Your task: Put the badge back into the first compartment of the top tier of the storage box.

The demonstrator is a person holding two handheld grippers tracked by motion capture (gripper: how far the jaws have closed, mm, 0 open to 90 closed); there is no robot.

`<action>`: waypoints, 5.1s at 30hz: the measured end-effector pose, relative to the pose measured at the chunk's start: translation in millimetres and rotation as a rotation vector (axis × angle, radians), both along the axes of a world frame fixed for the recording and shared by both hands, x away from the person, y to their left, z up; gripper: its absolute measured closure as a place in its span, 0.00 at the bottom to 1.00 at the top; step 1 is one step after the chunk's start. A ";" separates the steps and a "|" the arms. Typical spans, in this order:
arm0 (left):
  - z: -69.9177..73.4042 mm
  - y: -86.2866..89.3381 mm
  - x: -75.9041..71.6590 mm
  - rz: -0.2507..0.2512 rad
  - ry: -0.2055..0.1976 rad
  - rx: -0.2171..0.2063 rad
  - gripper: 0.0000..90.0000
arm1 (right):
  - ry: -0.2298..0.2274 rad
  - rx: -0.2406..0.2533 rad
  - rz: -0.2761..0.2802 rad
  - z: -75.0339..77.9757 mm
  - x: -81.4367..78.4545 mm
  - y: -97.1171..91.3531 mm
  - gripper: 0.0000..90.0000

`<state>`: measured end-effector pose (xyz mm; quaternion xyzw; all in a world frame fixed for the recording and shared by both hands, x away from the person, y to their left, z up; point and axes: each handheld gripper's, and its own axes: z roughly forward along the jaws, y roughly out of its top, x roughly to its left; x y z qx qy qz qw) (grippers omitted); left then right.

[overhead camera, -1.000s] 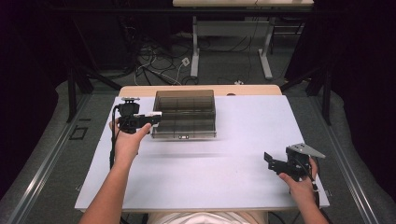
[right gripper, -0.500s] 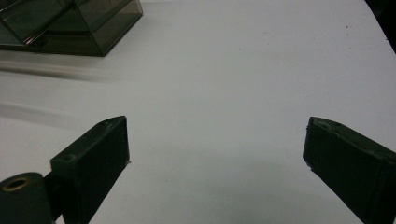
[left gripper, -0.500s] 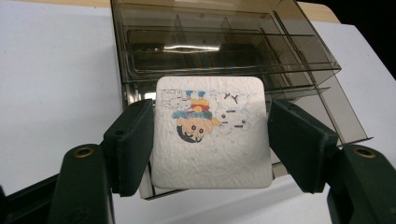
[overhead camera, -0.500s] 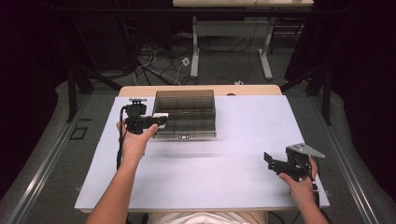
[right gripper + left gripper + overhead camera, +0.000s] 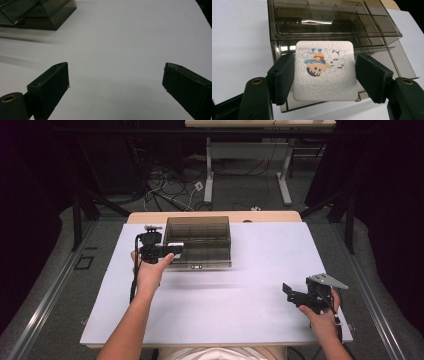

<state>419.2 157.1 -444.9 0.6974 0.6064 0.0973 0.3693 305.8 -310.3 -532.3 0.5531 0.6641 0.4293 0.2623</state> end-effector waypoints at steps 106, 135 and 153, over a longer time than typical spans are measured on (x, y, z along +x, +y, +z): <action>-28.6 58.6 -61.0 -0.148 -0.279 0.058 0.00 | -0.015 0.000 0.007 3.7 -4.0 1.0 0.08; -74.8 123.8 -95.2 -0.092 -0.279 0.050 0.00 | -0.012 0.004 0.007 2.9 -3.5 0.4 0.08; -86.3 154.2 -96.5 -0.017 -0.264 -0.008 0.00 | -0.002 0.003 0.013 0.3 -1.2 0.6 0.08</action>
